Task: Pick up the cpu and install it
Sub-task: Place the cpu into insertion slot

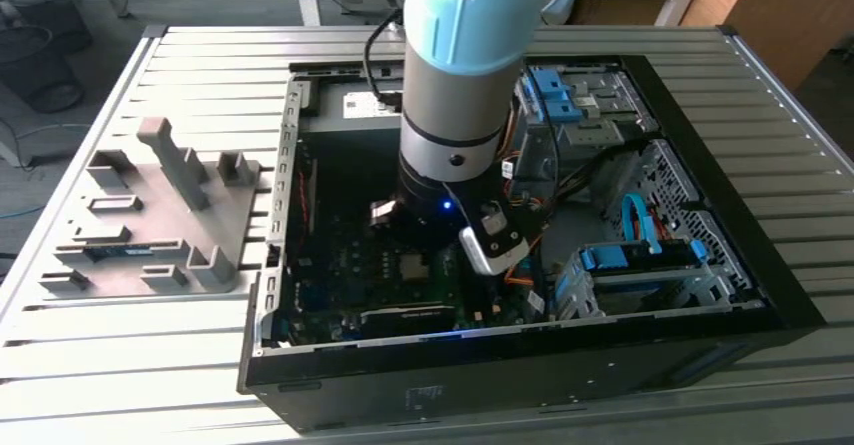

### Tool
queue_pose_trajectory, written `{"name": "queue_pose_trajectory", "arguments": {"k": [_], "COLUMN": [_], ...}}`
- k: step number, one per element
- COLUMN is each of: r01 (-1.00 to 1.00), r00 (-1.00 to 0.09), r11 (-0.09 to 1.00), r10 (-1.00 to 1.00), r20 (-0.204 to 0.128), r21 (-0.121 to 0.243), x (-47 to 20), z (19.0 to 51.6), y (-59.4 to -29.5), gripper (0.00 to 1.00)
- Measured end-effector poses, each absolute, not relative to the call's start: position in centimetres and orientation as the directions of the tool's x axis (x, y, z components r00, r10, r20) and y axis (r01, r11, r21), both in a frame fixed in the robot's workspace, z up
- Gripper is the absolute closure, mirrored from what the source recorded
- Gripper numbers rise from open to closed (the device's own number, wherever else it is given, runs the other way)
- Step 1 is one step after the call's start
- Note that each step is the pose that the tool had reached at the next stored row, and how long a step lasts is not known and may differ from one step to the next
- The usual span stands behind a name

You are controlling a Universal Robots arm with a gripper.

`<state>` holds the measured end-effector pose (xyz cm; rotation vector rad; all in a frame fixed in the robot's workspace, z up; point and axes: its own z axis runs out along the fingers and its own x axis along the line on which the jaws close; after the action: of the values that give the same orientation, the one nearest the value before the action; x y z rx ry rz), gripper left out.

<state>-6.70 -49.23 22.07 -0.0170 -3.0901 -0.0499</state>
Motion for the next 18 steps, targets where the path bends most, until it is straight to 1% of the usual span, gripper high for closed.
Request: {"name": "queue_pose_trajectory", "arguments": {"k": [5, 9, 18], "r01": [0.012, 0.012, 0.012], "r00": [-0.999, -0.999, -0.999], "r11": [0.999, 0.999, 0.998], "r10": [0.010, 0.010, 0.008], "r20": [0.051, 0.051, 0.052], "r21": [0.037, 0.038, 0.060], "x": [-6.7, -6.6, -6.5], "z": [24.3, 25.4, 25.6], "y": [-49.2, -49.1, -47.6], "gripper": [0.90, 0.90, 0.90]}}
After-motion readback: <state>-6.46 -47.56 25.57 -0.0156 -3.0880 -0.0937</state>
